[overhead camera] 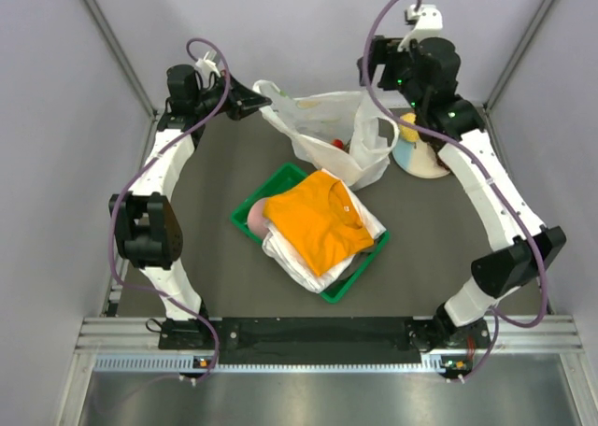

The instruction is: Place the fruits into the plastic bag

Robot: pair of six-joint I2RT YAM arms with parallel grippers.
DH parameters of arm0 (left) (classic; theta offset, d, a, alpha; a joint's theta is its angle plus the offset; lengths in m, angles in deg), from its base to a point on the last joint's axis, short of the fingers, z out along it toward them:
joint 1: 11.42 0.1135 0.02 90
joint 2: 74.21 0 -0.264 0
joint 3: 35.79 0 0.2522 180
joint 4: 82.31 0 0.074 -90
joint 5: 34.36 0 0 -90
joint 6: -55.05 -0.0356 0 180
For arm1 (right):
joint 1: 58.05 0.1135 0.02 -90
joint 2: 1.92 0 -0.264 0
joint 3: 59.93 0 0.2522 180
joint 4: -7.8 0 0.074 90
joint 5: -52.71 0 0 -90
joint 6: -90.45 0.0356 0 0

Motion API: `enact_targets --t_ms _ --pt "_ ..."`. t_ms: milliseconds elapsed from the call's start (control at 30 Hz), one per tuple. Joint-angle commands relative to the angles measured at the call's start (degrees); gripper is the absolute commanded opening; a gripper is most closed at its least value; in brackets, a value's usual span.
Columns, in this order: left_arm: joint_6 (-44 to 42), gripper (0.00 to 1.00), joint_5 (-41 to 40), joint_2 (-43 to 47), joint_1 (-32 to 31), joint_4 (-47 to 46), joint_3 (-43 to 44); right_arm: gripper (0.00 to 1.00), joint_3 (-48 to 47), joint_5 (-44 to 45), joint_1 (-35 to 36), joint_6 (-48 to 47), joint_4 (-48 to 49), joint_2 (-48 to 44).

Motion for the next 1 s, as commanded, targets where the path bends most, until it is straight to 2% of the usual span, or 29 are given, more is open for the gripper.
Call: enact_targets --t_ms 0,200,300,333,467,700,967 --pt "-1.4 0.00 -0.1 0.6 -0.2 -1.0 -0.5 0.85 -2.1 -0.6 -6.0 6.6 -2.4 -2.0" --pt "-1.7 0.00 -0.4 1.1 -0.2 -0.7 -1.1 0.84 -4.4 -0.7 -14.2 9.1 -9.6 -2.0" --pt "-1.8 0.00 -0.6 1.3 -0.2 -0.7 -1.2 0.84 -6.1 -0.3 -18.3 10.1 -16.2 -0.7" --pt "-1.8 0.00 -0.7 1.3 -0.2 -0.8 -1.3 0.84 -7.1 1.8 -19.2 9.2 -21.8 0.8" --pt "-2.2 0.00 -0.7 1.4 -0.2 -0.7 -1.4 0.84 -9.1 8.0 -21.1 3.9 -30.2 4.4" --pt "-2.6 0.00 -1.2 1.3 -0.2 -0.5 -1.2 0.88 -0.7 1.6 -28.0 3.9 -29.7 5.8" --pt "-3.3 0.00 -1.0 1.0 -0.2 -0.5 -0.6 0.88 -2.8 0.1 -28.9 -3.8 -33.5 16.0"
